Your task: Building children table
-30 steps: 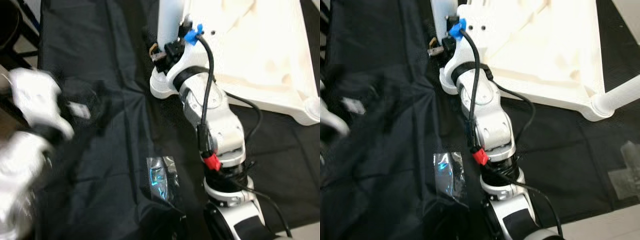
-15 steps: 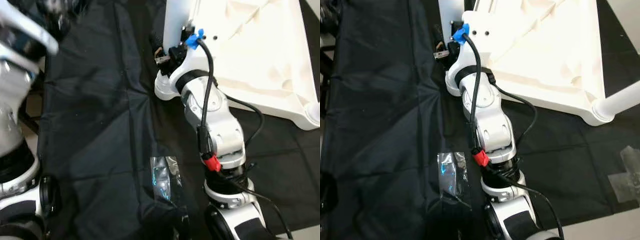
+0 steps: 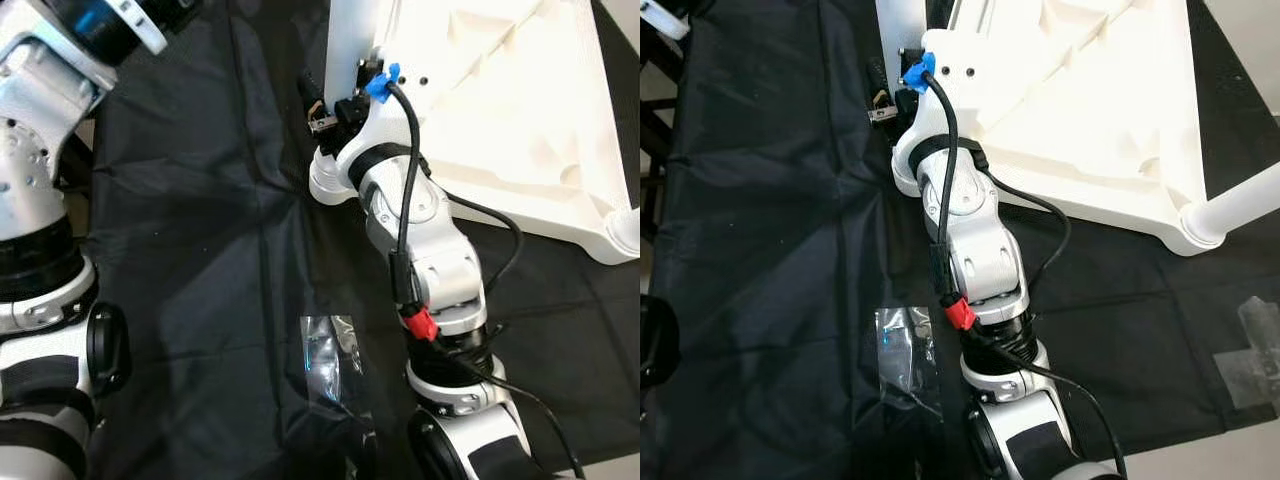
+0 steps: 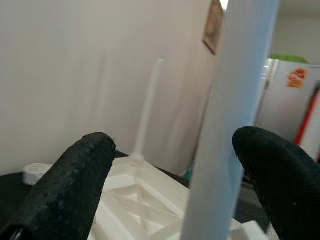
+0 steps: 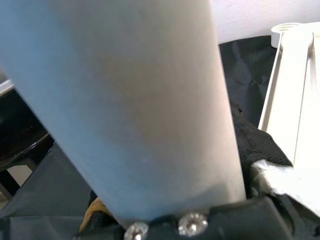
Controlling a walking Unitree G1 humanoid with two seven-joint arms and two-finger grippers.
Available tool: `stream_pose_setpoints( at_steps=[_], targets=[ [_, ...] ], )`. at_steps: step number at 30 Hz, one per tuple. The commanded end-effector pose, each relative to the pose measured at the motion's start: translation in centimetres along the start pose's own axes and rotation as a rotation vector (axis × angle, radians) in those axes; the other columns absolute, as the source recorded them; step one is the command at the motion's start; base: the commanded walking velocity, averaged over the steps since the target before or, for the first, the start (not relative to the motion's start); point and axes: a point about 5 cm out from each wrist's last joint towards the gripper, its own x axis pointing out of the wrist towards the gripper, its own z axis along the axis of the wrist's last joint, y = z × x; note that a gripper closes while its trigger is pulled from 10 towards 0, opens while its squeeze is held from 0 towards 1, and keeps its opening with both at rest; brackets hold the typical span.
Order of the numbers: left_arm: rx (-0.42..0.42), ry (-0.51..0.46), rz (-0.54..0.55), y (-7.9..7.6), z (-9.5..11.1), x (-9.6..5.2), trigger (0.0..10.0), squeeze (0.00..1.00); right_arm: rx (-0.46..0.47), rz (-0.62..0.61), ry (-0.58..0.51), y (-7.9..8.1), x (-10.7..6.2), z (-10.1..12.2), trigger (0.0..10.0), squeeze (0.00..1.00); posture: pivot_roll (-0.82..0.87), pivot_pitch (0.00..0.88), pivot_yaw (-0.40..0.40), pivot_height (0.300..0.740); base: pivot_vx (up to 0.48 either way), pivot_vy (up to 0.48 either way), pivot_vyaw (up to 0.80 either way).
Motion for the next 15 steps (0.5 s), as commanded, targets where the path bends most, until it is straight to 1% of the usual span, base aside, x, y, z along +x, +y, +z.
stream_pose_setpoints(
  at_steps=[1,3,5,8,14,15],
  targets=[
    [-0.006,0.0,-0.091,-0.9,0.0,1.0,10.0,0.0,0.031,0.037,0.271,0.8,-0.3,-5.7,10.0,0.0,-0.01,0.321,-0.073,0.74,0.0,0.0,0.0],
    [-0.017,0.003,-0.146,-1.3,-0.1,1.5,10.0,0.0,0.033,0.039,0.267,0.9,-0.2,-5.7,10.0,0.0,0.0,0.318,-0.074,0.74,0.0,0.0,0.0],
    [-0.017,0.003,-0.146,-1.3,-0.1,1.5,10.0,0.0,0.033,0.039,0.267,0.9,-0.2,-5.7,10.0,0.0,0.0,0.318,-0.074,0.74,0.0,0.0,0.0],
    [-0.012,0.033,-0.241,-1.8,-0.5,2.1,10.0,0.0,0.034,0.046,0.262,1.1,-0.2,-5.5,10.0,0.0,-0.01,0.313,-0.07,0.74,0.0,0.0,0.0],
    [0.015,0.06,-0.276,-2.0,-0.9,2.7,10.0,0.0,0.035,0.049,0.261,1.1,-0.1,-5.6,10.0,0.0,-0.01,0.309,-0.071,0.74,0.0,0.0,0.0],
    [0.037,0.072,-0.281,-2.0,-1.1,2.9,9.4,0.0,0.034,0.051,0.26,1.1,-0.1,-5.6,10.0,0.0,-0.01,0.308,-0.07,0.74,0.0,0.0,0.0]
  ],
)
